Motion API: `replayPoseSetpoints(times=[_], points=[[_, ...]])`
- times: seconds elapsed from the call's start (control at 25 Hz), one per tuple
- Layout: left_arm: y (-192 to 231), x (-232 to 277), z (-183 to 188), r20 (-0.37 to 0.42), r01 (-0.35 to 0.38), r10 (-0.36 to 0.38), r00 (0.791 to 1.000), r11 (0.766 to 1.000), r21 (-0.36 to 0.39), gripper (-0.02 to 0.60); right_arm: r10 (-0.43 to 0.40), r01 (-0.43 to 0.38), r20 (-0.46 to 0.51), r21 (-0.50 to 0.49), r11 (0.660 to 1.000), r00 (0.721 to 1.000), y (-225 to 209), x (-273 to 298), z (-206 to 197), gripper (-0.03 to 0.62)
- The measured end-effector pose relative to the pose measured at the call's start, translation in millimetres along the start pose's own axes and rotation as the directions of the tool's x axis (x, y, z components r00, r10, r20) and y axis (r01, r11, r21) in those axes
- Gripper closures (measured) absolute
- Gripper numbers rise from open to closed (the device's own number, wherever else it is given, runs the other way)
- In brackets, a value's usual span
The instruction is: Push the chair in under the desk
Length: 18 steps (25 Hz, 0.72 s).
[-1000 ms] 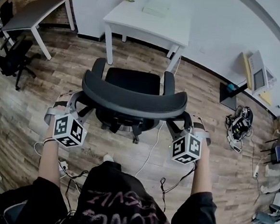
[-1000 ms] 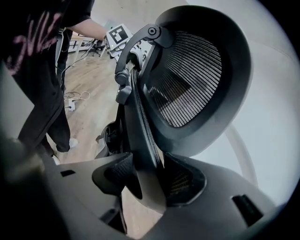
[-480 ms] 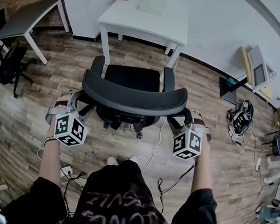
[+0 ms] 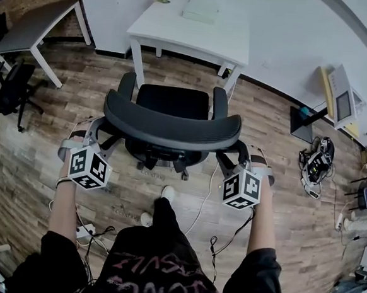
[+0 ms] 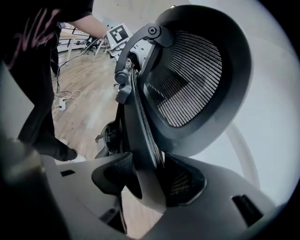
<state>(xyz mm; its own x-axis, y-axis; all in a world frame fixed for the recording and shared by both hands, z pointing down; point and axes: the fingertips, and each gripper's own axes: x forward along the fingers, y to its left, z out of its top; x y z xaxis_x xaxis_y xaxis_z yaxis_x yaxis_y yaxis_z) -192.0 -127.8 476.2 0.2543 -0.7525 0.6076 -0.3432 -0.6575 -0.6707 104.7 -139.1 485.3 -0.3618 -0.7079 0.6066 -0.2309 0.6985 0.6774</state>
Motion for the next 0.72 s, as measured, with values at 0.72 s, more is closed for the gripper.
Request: replayPoseSetpoints(times=[0.72], points=[[92,88,-19,-0.013,-0.013,0.013,1.000,1.000,-0.007,0.344,-0.023,0.023,0.018,-0.007,1.000,1.000,-76,93,12,0.379]])
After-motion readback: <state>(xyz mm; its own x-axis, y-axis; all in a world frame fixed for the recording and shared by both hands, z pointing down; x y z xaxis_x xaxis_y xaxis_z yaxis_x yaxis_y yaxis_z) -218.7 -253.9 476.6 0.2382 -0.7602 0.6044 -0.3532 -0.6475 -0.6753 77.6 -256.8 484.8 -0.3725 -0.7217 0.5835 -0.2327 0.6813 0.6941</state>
